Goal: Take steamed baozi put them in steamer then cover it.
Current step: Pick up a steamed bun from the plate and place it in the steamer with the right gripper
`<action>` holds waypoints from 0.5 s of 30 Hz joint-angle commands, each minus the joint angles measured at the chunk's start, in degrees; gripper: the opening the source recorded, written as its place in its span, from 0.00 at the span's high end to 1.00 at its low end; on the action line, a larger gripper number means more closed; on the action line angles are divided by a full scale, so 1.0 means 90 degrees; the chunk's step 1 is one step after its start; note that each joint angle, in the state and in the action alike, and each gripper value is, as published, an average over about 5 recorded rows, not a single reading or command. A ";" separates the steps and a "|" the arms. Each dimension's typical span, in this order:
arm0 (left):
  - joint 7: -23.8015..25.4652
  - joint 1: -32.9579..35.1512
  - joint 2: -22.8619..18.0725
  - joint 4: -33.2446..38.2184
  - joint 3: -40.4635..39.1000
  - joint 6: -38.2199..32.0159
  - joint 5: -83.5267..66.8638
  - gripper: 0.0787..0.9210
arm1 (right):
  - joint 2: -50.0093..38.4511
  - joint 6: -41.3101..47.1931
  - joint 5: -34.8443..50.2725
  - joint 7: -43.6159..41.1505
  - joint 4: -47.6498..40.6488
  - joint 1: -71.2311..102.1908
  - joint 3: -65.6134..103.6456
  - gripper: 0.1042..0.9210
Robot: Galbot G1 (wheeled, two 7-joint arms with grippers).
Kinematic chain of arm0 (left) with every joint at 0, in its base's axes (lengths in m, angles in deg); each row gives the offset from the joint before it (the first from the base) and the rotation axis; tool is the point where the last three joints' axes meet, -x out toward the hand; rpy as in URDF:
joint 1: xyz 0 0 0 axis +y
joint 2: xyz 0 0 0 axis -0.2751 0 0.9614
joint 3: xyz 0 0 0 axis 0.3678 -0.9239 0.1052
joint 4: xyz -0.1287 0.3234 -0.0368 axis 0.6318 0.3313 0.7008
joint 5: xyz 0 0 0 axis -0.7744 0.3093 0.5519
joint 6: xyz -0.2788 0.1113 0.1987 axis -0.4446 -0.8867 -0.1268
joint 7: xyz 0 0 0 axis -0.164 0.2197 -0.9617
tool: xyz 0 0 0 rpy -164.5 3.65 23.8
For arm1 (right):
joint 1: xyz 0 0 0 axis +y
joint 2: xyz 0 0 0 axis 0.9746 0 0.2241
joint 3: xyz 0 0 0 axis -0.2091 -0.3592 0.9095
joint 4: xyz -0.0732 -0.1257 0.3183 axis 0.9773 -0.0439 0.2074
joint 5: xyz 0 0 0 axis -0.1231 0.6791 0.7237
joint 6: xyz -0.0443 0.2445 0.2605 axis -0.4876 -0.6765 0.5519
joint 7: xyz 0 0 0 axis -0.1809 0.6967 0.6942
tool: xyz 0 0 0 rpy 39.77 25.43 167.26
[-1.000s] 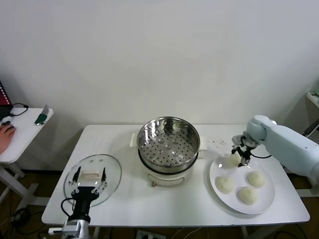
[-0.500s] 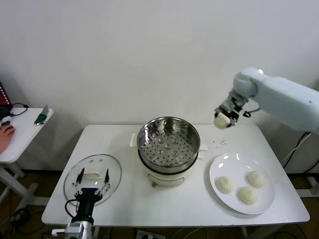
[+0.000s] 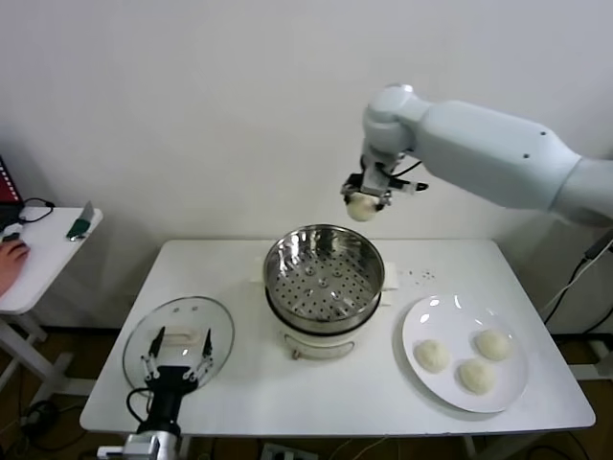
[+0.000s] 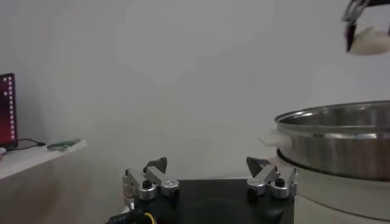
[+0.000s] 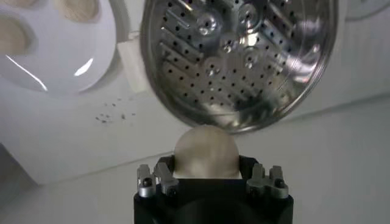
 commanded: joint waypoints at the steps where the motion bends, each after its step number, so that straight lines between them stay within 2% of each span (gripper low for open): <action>1: 0.0029 0.0027 0.0024 0.0092 0.0000 -0.0008 -0.0079 0.12 | 0.0831 -0.0443 -0.0820 0.0097 -0.0200 0.0522 0.0193 0.30; 15: 0.0047 0.0217 0.0063 0.0187 0.0121 -0.0041 -0.0252 0.12 | 0.1101 -0.0521 -0.1442 0.0142 -0.1088 0.1515 0.0333 0.30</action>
